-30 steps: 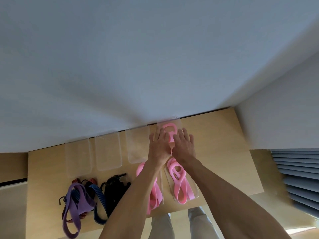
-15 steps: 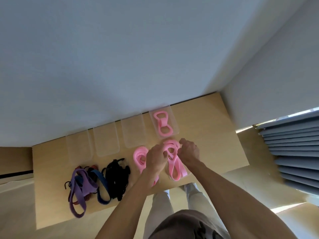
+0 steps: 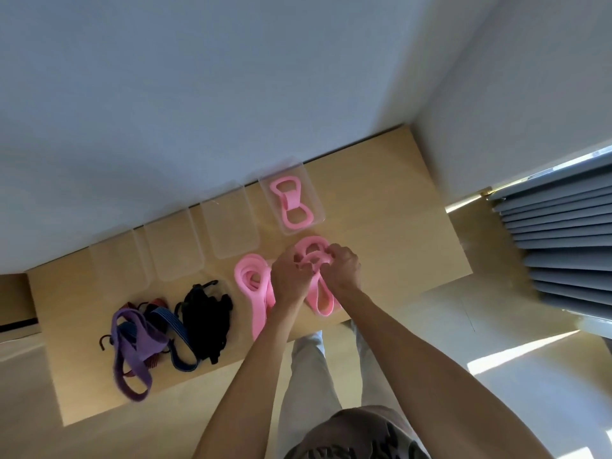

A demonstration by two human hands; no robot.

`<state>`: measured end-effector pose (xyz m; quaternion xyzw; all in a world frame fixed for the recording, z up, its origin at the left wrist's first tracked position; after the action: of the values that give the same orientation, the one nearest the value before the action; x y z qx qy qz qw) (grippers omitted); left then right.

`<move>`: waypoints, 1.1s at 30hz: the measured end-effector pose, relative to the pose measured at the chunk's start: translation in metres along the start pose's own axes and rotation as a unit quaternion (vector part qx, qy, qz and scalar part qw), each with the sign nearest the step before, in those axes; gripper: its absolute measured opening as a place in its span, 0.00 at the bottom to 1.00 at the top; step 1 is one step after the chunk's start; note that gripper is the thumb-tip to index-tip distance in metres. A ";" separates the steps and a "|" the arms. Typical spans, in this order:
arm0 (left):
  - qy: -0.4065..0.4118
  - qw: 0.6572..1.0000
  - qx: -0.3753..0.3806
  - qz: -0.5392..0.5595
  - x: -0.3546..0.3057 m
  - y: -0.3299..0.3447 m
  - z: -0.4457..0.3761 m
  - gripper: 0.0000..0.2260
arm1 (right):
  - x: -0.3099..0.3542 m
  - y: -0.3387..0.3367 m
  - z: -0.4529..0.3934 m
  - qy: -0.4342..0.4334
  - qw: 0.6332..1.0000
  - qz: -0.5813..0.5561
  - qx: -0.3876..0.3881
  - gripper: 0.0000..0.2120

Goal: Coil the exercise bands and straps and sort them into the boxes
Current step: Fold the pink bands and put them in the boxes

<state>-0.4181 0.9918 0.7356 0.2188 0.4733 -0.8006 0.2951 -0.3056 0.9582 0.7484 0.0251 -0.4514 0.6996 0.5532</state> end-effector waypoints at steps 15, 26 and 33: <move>-0.074 0.979 0.030 -0.186 -0.001 -0.002 -0.009 0.23 | 0.014 -0.021 0.010 0.034 0.996 -0.067 0.042 0.03; 0.009 0.985 -0.062 -0.163 -0.018 0.014 -0.013 0.19 | -0.004 -0.038 0.003 0.016 0.998 -0.051 0.014 0.12; -0.057 0.991 -0.037 -0.114 -0.023 0.014 -0.017 0.10 | 0.005 -0.044 -0.010 0.032 0.998 -0.031 0.043 0.13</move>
<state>-0.3902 1.0078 0.7338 0.1066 0.5068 -0.8223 0.2359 -0.2682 0.9675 0.7720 0.0407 -0.4022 0.7011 0.5874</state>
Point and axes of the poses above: each hand's wrist, its own z-axis away from the middle knuckle, its own y-axis out of the palm, x = y × z, the point moved 1 cm from there along -z, towards the middle knuckle, and after that the axes turned 1 degree about z, right-handed, at the moved point
